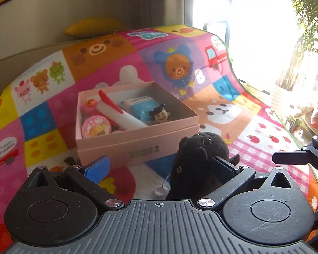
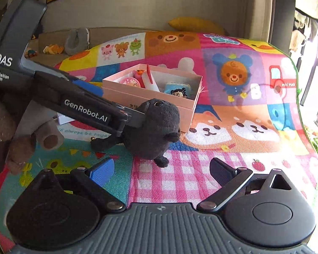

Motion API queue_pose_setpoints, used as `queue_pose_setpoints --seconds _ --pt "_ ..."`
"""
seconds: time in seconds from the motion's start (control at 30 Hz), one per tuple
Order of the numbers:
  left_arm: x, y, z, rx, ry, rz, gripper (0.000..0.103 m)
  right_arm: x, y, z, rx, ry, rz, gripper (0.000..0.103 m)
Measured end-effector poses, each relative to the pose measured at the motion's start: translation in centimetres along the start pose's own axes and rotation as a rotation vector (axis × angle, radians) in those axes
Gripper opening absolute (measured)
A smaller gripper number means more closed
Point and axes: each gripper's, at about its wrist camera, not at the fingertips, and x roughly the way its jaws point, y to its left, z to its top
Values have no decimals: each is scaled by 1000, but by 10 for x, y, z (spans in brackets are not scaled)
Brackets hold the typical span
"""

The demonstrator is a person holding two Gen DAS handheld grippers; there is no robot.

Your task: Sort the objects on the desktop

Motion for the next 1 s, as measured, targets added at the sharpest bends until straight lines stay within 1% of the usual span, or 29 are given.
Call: queue_pose_setpoints --seconds 0.1,0.2,0.27,0.3,0.33,0.37,0.43,0.47,0.57,0.63,0.7,0.77,0.83,0.87,0.9,0.93,0.97,1.0 --pt "-12 26 1 -76 -17 53 103 11 6 8 -27 -2 -21 97" --pt "-22 51 -2 -173 -26 109 103 28 14 24 -19 -16 -8 97" --pt "-29 67 -6 -237 -28 136 103 45 19 40 0 -16 16 96" --pt "-32 74 -9 -257 -28 148 103 54 23 47 1 -12 23 92" --pt "-35 79 -11 -267 -28 160 103 64 30 53 -11 -9 20 84" --pt "-39 84 -14 -270 -28 172 103 72 35 58 -32 -4 7 78" --pt "-46 93 -22 -260 -25 194 103 89 48 63 -101 -2 -77 61" --pt "-49 97 -26 -252 -23 201 103 93 51 64 -127 -5 -104 61" --pt "-56 105 -37 -234 -10 213 103 92 52 68 -106 1 -92 58" --pt "-60 111 -42 -239 -3 219 103 85 48 72 -56 7 -49 56" --pt "-63 115 -45 -249 -4 225 103 78 40 78 45 19 35 56" --pt "-67 118 -46 -254 -12 229 103 71 28 85 174 33 155 56" --pt "-69 118 -45 -253 -16 228 103 69 11 86 327 59 296 56" --pt "-68 117 -45 -249 -14 224 103 72 2 84 416 87 375 56" --pt "-67 114 -45 -241 -10 218 103 77 -5 80 482 118 430 56" --pt "-65 111 -46 -231 -4 210 103 83 -10 74 530 147 465 57" --pt "-63 107 -46 -222 3 200 103 91 -15 68 567 174 481 57" --pt "-60 103 -47 -213 11 188 103 96 -18 62 589 194 474 58"
